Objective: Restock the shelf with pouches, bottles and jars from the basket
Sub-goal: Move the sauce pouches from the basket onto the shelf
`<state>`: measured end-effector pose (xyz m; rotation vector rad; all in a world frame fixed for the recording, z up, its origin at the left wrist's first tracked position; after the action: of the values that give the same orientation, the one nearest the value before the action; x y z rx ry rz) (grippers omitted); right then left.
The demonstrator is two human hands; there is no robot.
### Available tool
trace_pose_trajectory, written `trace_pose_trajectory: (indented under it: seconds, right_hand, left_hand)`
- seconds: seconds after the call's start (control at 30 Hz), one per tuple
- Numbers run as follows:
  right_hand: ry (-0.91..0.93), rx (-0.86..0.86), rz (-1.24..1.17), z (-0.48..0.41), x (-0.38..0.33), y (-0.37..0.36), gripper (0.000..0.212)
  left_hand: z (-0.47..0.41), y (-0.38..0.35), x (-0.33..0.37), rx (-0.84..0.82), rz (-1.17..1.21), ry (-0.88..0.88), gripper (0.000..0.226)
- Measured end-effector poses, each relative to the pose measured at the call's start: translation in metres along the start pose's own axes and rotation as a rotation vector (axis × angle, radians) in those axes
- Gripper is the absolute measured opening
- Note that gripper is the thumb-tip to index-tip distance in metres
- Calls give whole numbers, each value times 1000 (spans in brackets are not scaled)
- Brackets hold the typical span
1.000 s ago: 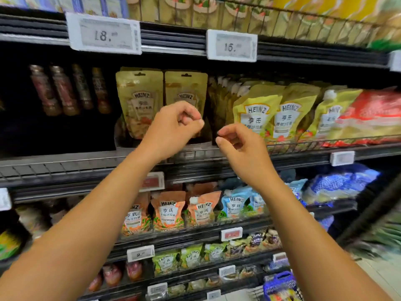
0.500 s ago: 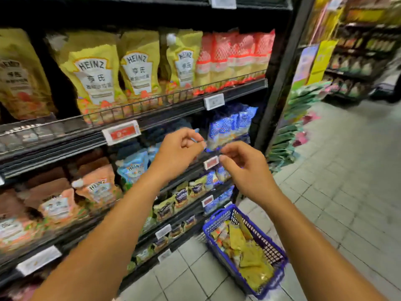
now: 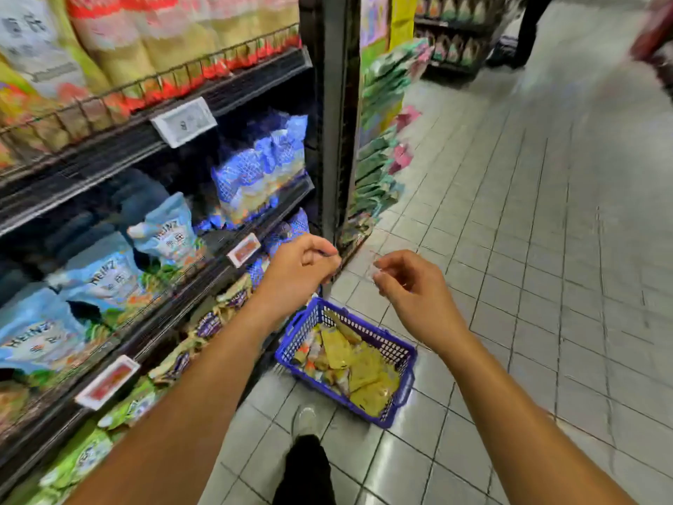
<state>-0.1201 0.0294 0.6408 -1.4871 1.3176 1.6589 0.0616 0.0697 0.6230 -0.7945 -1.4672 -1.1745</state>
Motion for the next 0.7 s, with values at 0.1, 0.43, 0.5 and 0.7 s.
trace_pose_trajectory:
  seconds: [0.1, 0.43, 0.5, 0.7]
  right_hand:
    - [-63, 46, 23, -25, 30, 5, 10]
    - [-372, 153, 1, -98, 132, -8, 11]
    - [-433, 157, -16, -104, 154, -13, 10]
    - [-586, 134, -39, -114, 228, -24, 16]
  left_hand:
    - [-39, -12, -28, -46, 20, 59, 10]
    - [-151, -42, -147, -194, 45, 333, 9]
    - [-164, -47, -174, -203, 38, 386, 11]
    - [-186, -67, -262, -200, 46, 637, 21]
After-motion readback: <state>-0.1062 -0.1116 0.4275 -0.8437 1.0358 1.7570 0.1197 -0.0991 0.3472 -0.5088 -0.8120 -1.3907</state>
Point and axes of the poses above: each hand's wrist, its own z-axis away from the middle knuckle, its own y-axis out of the back of the hand, x = y × z, the point moved 7 cm from there along -z, towards the middle knuckle, and after that the axes turned 4 degrees about -z, right-handed, at the moved point
